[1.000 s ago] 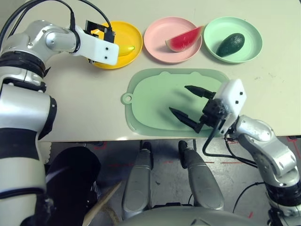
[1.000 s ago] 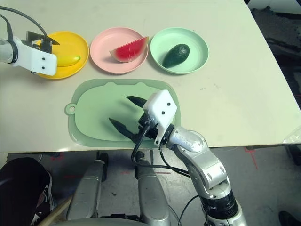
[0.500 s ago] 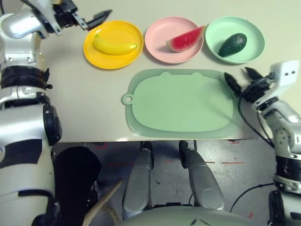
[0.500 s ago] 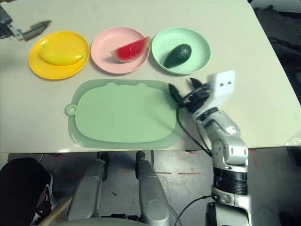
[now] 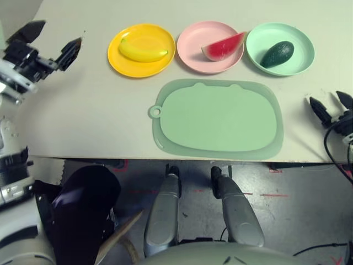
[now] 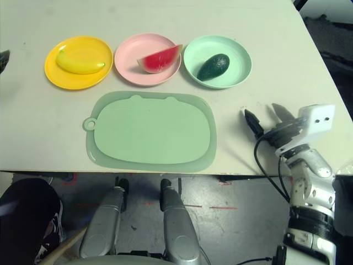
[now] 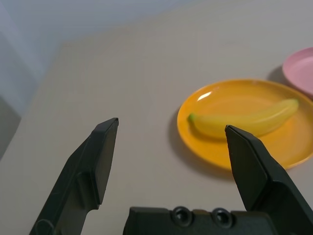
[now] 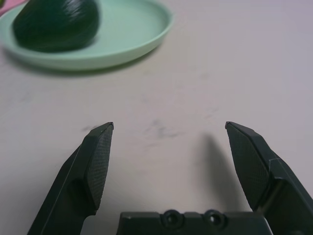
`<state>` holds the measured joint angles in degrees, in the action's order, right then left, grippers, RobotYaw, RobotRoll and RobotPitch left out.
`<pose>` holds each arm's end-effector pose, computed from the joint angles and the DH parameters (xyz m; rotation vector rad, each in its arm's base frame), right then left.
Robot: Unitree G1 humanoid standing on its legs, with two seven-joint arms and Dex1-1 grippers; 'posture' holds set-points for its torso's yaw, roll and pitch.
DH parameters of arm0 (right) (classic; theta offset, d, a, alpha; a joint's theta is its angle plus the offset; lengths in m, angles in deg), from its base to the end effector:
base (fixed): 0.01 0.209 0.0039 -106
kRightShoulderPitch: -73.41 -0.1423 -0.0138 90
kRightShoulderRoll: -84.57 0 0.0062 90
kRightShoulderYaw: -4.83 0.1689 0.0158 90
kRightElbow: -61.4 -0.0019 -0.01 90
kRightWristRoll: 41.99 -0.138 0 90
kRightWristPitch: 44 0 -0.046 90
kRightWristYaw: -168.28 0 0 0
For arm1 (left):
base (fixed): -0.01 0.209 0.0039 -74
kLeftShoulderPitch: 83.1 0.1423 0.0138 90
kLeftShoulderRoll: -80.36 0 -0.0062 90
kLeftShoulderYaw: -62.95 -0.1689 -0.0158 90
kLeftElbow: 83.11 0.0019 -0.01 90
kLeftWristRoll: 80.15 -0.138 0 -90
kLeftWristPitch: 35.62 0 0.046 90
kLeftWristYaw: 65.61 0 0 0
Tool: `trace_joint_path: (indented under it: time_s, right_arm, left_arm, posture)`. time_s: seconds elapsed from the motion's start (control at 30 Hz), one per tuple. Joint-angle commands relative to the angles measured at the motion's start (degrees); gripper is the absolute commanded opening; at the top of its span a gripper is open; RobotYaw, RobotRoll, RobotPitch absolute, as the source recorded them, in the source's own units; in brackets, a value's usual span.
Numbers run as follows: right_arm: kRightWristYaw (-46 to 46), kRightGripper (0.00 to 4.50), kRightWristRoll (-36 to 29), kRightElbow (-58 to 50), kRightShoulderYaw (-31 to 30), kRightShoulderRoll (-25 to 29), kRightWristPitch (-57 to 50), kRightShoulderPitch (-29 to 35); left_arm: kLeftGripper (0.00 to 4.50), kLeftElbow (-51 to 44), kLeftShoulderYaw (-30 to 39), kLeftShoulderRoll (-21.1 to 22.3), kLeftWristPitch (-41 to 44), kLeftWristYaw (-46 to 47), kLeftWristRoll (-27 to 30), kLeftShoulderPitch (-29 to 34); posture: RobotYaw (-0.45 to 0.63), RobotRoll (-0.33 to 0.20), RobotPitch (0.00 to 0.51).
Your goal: Place the fruits into color-matched plates.
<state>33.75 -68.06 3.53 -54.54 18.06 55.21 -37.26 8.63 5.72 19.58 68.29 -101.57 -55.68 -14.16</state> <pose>0.2163 -0.3687 0.1510 -0.1234 -0.2798 0.1479 0.2070 0.3378 0.2430 0.3002 -0.3442 -0.1479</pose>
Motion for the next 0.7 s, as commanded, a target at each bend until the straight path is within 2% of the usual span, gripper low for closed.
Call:
trace_joint_path:
  time_s: [0.03, 0.27, 0.5, 0.7]
  right_arm:
    - [4.19, 4.50, -0.70, 9.06, 1.72, 1.50, 5.47, -1.15]
    - [8.11, 4.50, -0.10, 23.65, 1.62, 3.38, 12.16, -7.30]
    - [8.49, 4.50, 0.37, 29.92, 0.95, 3.72, 14.36, -12.54]
    - [8.73, 4.50, 0.70, 32.59, 0.98, 4.36, 14.77, -14.37]
  left_arm:
    - [4.45, -3.18, 1.33, -2.62, 0.87, 2.81, 0.97, 3.92]
    - [4.45, -3.04, 0.43, -8.36, -0.86, 7.24, 0.65, 7.49]
    - [4.45, 0.79, -0.50, -10.58, -3.81, 9.39, -0.75, 7.76]
    - [4.45, 0.87, -0.95, -10.29, -4.29, 9.60, -0.87, 7.60]
  posture:
    - [0.06, 0.000, 0.427]
    - [0.04, 0.000, 0.439]
    - [0.04, 0.000, 0.441]
    - [0.04, 0.000, 0.439]
